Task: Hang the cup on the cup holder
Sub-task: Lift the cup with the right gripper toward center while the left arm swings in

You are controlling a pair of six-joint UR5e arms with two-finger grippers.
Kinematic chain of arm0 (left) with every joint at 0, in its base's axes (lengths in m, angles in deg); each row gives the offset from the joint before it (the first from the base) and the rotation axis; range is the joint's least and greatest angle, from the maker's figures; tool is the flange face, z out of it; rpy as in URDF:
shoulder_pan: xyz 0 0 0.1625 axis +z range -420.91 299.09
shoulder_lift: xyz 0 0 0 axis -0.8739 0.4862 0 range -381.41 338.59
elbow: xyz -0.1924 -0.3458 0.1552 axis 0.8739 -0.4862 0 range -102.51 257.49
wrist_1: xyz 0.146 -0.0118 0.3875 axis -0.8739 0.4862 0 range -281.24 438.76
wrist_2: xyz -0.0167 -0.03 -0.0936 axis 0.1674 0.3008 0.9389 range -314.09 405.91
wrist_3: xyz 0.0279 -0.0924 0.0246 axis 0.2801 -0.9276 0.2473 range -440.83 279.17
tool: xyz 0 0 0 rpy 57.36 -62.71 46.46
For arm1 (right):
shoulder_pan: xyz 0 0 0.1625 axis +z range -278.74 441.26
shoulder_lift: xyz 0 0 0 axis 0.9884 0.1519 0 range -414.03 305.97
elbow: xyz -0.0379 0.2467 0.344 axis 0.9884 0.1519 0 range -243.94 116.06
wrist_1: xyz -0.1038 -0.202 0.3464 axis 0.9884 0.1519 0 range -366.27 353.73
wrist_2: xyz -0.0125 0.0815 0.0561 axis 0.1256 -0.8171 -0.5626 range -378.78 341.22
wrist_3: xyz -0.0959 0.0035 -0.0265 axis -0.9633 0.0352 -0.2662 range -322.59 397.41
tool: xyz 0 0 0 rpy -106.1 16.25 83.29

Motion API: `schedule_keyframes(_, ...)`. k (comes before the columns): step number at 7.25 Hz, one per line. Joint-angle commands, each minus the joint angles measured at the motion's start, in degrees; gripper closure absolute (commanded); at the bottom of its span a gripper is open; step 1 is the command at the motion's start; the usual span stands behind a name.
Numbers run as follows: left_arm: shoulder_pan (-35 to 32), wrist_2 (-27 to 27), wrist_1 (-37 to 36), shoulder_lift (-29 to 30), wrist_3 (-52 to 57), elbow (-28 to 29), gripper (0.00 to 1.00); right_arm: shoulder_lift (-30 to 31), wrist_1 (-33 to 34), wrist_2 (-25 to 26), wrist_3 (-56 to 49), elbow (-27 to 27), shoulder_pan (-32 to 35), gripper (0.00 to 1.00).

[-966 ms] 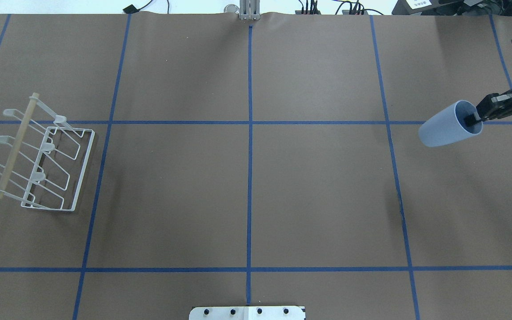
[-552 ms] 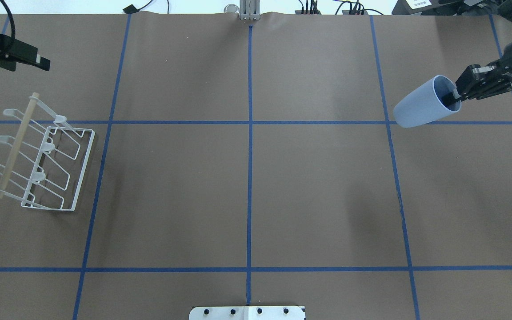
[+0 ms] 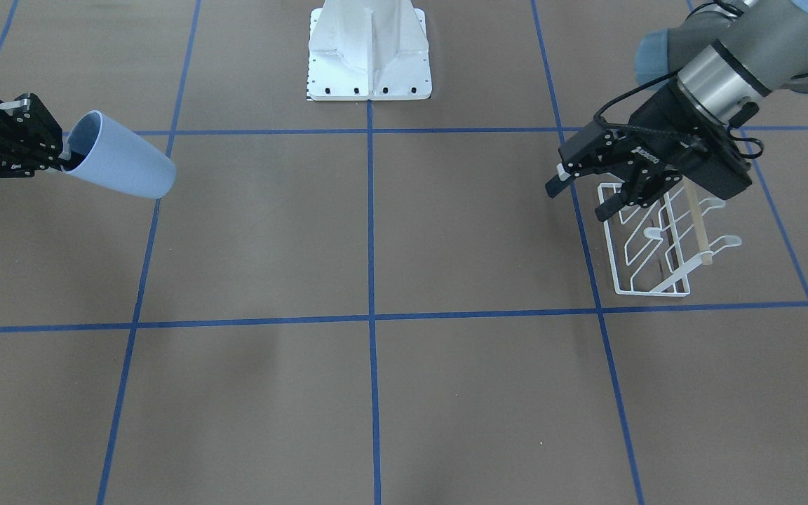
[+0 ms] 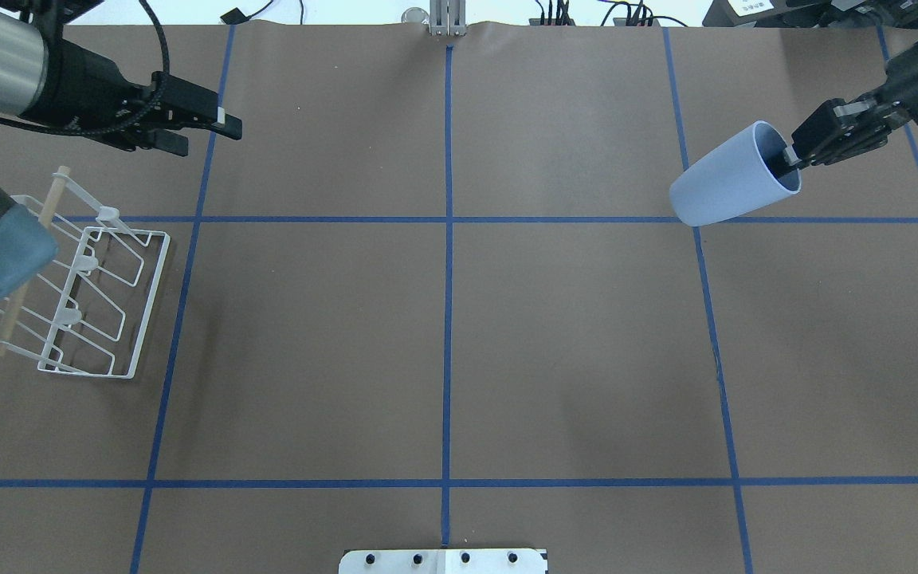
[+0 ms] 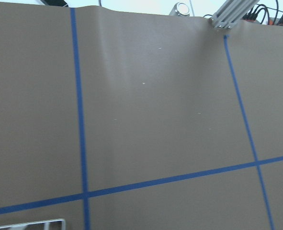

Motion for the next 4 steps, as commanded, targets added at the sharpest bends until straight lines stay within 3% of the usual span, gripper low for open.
schedule_keyframes(1, 2.2, -2.1, 2.3, 1.4, -3.4, 1.1, 0.02, -0.2, -14.0, -0.5, 0.3, 6.0, -0.1, 1.00)
schedule_keyframes(3, 2.9, -2.1, 2.5, 1.6, -5.4, 1.2, 0.02, -0.2, -16.9, 0.9, 1.1, 6.3, -0.1, 1.00)
schedule_keyframes(4, 3.0, -2.1, 2.5, 1.6, -5.5, 1.3, 0.02, 0.7, -19.5, 3.2, 9.0, 4.6, -0.1, 1.00)
